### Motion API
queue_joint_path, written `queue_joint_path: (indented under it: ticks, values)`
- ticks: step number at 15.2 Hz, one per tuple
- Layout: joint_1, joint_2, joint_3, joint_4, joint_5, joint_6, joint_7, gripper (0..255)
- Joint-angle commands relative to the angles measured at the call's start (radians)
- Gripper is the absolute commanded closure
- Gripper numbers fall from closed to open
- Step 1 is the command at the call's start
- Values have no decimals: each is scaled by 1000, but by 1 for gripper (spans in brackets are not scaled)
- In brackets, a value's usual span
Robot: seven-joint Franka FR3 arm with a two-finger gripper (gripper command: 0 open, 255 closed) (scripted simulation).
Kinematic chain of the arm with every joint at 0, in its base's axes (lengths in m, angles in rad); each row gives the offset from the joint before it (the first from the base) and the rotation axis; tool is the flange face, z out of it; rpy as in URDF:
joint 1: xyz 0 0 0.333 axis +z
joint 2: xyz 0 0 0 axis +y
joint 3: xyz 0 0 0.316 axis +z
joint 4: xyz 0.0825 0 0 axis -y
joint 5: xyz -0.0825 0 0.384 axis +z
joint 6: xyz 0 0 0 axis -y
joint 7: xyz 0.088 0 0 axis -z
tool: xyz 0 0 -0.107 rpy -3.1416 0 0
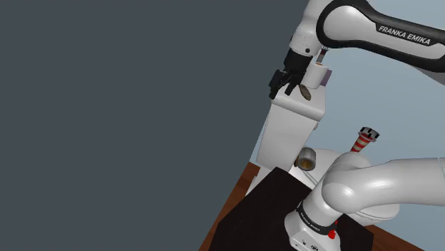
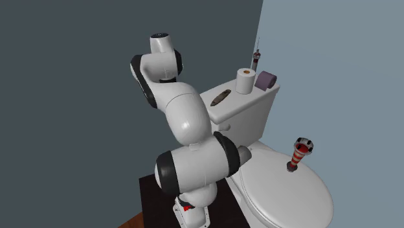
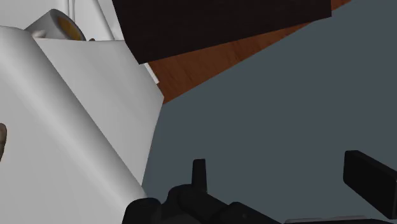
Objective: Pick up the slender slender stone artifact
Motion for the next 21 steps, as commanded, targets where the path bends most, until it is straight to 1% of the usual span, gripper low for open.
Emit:
queue_joint_path:
  ticks: [1, 10, 21]
  values:
    - [0, 0, 0, 0, 0, 0, 0, 0]
    - [-149, 188, -123, 157, -56, -10, 103, 0]
    - [-305, 382, -282, 353, -89, -58, 220, 0]
